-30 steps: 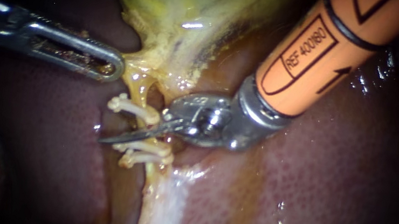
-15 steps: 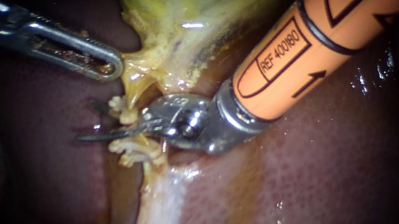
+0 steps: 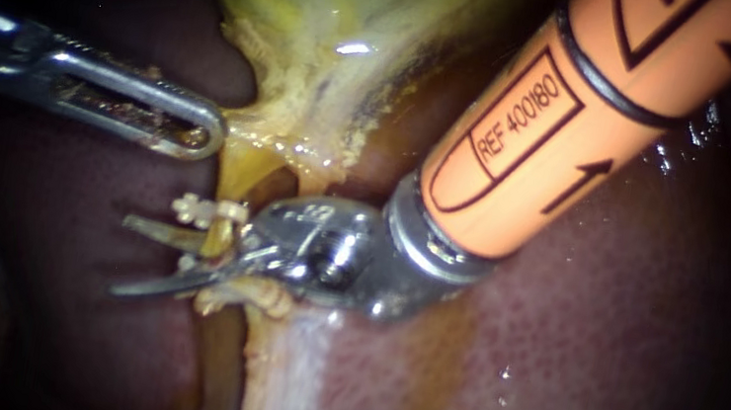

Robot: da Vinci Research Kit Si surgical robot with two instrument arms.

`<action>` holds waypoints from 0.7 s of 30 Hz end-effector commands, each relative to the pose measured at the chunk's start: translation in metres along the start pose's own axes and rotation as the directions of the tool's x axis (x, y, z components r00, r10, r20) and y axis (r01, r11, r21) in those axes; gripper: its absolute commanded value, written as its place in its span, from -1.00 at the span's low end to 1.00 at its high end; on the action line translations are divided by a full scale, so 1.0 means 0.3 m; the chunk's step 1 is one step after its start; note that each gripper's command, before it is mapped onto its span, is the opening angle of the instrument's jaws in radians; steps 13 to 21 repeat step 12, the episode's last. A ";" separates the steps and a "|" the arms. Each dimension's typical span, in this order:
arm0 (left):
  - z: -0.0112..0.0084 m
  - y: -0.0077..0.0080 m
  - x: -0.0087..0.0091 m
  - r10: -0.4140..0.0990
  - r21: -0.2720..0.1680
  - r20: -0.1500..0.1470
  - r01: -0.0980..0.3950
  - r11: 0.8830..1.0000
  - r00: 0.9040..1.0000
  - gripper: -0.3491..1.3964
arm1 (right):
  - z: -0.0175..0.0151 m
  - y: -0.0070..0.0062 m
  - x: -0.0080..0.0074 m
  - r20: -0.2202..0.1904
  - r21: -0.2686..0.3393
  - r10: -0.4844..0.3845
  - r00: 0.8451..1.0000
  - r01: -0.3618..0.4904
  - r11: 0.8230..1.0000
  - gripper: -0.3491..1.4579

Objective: Go to the cutting position left tube

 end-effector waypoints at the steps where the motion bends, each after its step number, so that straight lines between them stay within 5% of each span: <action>1: 0.0000 0.0000 0.0000 0.000 0.000 0.000 0.000 1.000 1.000 -1.00 | 0.000 0.0006 -0.0005 -0.002 -0.005 0.001 1.000 -0.001 1.000 0.82; 21: 0.0000 0.0000 0.0000 0.000 0.000 0.000 0.000 1.000 1.000 -1.00 | -0.001 0.0008 -0.0006 -0.002 -0.005 0.001 1.000 -0.001 1.000 0.80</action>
